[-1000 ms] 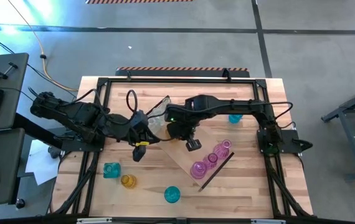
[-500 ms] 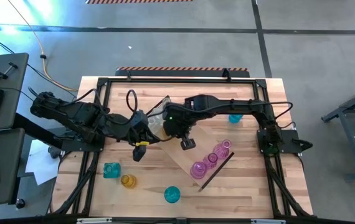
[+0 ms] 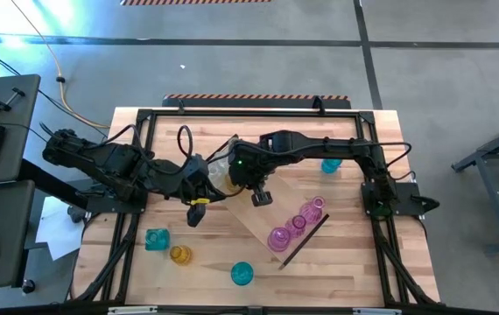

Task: Sort vases onto shelf
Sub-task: Put the top yellow flower vase on the shelf aligned with the other yellow flower vase

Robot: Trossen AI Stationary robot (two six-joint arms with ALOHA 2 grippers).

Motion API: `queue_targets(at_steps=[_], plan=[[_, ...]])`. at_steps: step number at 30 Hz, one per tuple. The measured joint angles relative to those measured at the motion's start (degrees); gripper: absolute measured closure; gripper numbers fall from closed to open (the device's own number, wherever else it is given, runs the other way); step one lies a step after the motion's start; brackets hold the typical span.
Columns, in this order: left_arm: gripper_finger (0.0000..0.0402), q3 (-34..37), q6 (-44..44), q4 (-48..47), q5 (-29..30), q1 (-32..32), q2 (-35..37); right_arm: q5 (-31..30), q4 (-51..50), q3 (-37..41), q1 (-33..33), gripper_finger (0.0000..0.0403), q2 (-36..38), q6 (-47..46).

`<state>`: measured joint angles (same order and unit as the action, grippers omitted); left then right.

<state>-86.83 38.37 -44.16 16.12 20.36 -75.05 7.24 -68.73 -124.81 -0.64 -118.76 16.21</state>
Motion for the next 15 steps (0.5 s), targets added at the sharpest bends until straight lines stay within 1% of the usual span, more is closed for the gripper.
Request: queue_targets(at_steps=[7,11,15], plan=[[0.0401,0.0,0.5,0.4,-0.6,1.4,0.0,0.3,-0.7,0.0,0.0,0.0403,0.0,-1.2],[0.0401,0.0,1.2,-1.2,-0.8,3.2,-0.1,0.4,-4.7,0.0,-0.5,0.0403,0.0,-2.7],[0.0401,-0.1,3.4,-5.3,0.1,4.7,-1.0,0.5,-9.2,0.0,-2.1,0.0403,0.1,-3.8]])
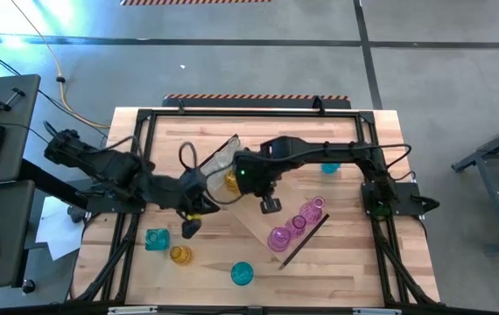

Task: Sort vases onto shelf
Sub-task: Put the top yellow flower vase on the shelf aligned with the other yellow flower vase

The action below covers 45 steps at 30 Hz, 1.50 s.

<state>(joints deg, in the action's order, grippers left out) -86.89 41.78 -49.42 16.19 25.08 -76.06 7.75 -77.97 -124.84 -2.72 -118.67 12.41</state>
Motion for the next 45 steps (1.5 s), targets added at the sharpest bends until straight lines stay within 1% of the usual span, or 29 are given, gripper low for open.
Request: queue_targets(at_steps=[3,7,11,13,17,19,23,27,32,37,45], plan=[[0.0401,0.0,1.6,-3.1,1.4,0.9,-1.4,-1.5,-1.5,0.0,-1.3,0.0403,1.4,-0.7],[0.0401,0.0,4.2,-5.2,3.4,0.9,-4.2,-4.4,0.0,0.0,-1.8,0.0403,6.5,-4.3],[0.0401,0.0,11.7,-9.0,9.2,-0.1,-7.0,-8.9,3.2,0.0,-0.7,0.0403,12.3,-8.8],[0.0401,0.0,15.6,-11.4,10.9,-0.5,-8.5,-10.3,4.1,0.0,0.0,0.0403,14.9,-10.8],[0.0401,0.0,21.4,-11.8,11.3,-1.3,-11.2,-15.0,3.7,0.0,0.7,0.0403,19.0,-12.2],[0.0401,0.0,23.2,-11.9,11.1,-1.5,-12.8,-16.4,2.7,0.0,1.2,0.0403,20.4,-12.0],[0.0401,0.1,24.7,-12.1,11.3,-1.5,-15.2,-16.6,-1.4,0.0,2.6,0.0403,22.3,-11.2],[0.0401,0.1,21.3,-12.4,13.3,-1.6,-16.6,-16.7,-6.5,0.0,4.3,0.0403,23.1,-9.1],[0.0401,0.1,21.0,-16.4,15.4,-2.9,-17.2,-16.2,-11.4,0.0,6.3,0.0403,23.8,-6.2],[0.0401,0.1,20.8,-17.0,18.3,-4.1,-17.2,-15.0,-12.0,0.0,7.6,0.0403,24.7,-3.4],[0.0401,0.1,20.6,-16.5,16.9,-5.4,-17.2,-9.4,-12.0,0.0,14.1,0.0403,27.3,-1.6]])
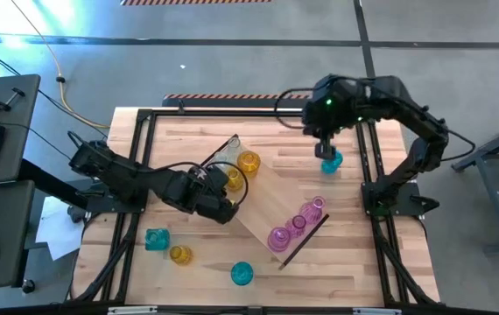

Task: Sort vases onto shelf
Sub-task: Put the top yellow flower vase on the shelf aligned with the other yellow flower vase

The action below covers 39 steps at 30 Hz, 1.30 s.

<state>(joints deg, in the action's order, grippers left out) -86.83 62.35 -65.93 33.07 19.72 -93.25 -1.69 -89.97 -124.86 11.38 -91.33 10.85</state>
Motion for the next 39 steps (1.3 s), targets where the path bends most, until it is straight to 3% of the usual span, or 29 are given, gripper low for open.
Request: queue_targets(at_steps=[18,28,34,39], plan=[[0.0401,0.0,-7.5,4.5,-8.4,-0.3,0.0,2.9,0.0,0.0,16.6,0.0403,6.7,6.0],[0.0401,0.0,-11.1,4.6,-8.2,-0.8,0.0,2.9,0.0,0.0,22.5,0.0403,11.8,4.7],[0.0401,0.0,-11.1,4.5,-4.0,-1.1,0.0,3.0,0.0,0.0,23.1,0.0403,13.1,4.3],[0.0401,0.0,-11.2,4.6,-4.0,-2.2,0.0,3.0,0.0,0.0,23.1,0.0403,13.5,4.2]])
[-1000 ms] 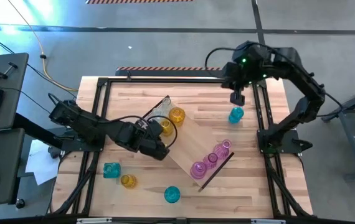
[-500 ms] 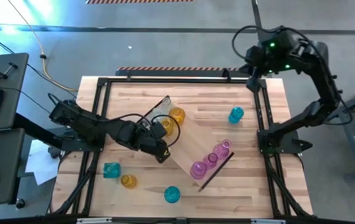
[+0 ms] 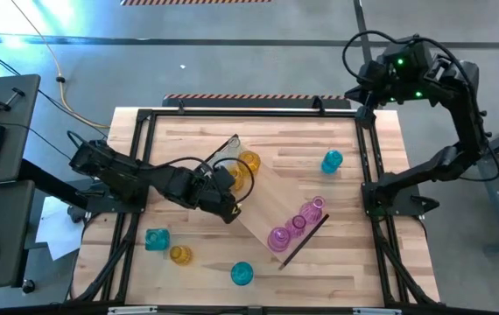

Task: Sort vases onto shelf
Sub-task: Put the top yellow flower vase on the shelf aligned with the other yellow flower vase

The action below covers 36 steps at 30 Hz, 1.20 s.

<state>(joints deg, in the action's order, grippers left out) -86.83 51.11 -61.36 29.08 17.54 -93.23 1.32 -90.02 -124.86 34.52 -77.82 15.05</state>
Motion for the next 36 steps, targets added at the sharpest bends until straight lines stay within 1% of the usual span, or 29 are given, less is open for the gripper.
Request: queue_targets(at_steps=[13,28,32,36], plan=[[0.0401,0.0,-3.8,2.9,0.0,-3.0,0.0,0.7,0.0,0.1,0.0,0.0403,-0.1,0.0],[0.0401,0.0,-5.7,3.1,-1.6,-3.7,0.0,0.7,0.0,0.1,0.0,0.0403,-0.2,0.2],[0.0401,0.0,-8.4,4.9,-1.6,-4.0,0.0,0.9,0.0,0.1,0.0,0.0403,-0.2,-0.6],[0.0401,0.0,-8.4,5.4,-1.7,-4.4,0.0,1.0,0.0,0.1,0.0,0.0403,-0.2,-1.3]])
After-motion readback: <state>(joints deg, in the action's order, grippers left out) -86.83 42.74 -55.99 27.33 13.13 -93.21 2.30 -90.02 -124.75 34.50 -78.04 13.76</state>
